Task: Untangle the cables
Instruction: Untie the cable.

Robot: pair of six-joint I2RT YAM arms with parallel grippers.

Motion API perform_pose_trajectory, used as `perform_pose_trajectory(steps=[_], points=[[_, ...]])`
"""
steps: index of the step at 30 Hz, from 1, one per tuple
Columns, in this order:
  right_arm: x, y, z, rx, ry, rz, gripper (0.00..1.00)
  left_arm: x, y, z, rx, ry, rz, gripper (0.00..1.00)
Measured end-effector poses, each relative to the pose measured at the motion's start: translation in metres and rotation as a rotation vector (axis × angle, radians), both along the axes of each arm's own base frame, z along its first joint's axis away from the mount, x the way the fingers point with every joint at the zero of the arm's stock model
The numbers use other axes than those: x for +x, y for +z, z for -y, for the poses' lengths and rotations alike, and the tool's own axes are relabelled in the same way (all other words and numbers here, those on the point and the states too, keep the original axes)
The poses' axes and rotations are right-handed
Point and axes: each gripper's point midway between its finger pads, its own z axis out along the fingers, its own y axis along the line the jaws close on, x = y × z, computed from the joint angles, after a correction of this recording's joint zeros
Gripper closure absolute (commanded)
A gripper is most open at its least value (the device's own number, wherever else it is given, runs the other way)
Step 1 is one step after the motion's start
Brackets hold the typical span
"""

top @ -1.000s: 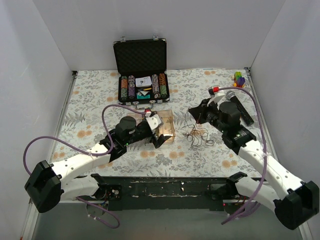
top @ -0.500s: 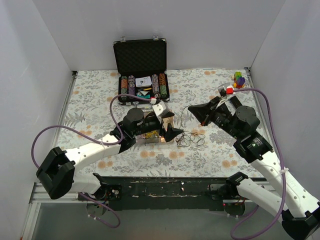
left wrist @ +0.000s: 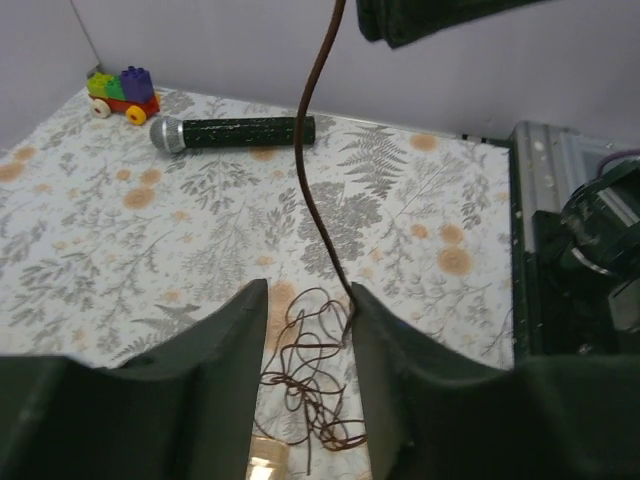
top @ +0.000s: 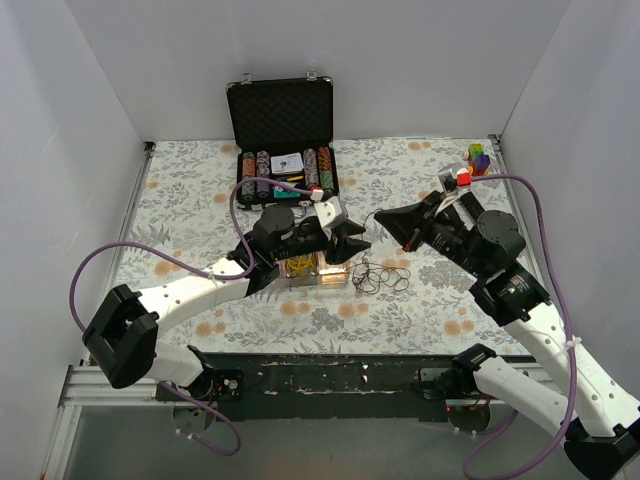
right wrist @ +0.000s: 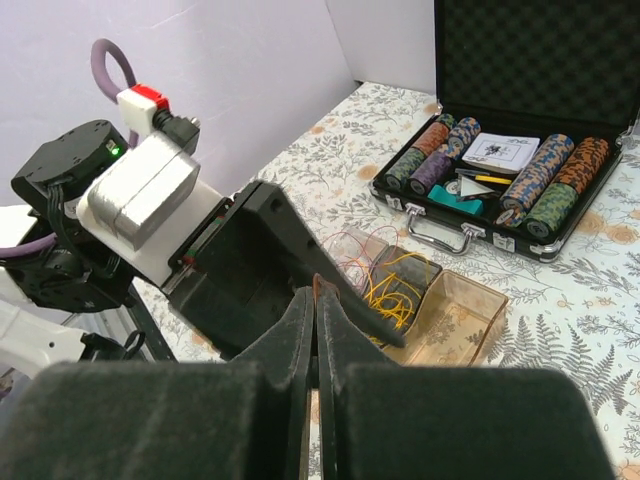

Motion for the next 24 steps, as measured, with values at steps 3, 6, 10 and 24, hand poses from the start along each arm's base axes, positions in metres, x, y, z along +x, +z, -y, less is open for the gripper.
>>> perform_pose_trajectory(steps=[3, 6, 10, 24], points=[[0.0, 0.003, 0.001, 0.002, -0.005, 0.005, 0.99, 0.001, 0.007, 0.0, 0.006, -0.005, 0.027, 1.0], [0.003, 0.001, 0.002, -0.002, -0.018, 0.002, 0.67, 0.001, 0.012, -0.002, 0.025, -0.001, 0.047, 1.0], [0.007, -0.009, 0.007, -0.025, -0.055, -0.006, 0.24, 0.005, 0.031, -0.009, 0.033, 0.028, 0.069, 1.0], [-0.003, -0.176, 0.018, -0.227, -0.084, -0.251, 0.12, -0.003, 0.117, -0.023, -0.075, 0.049, 0.134, 1.0]])
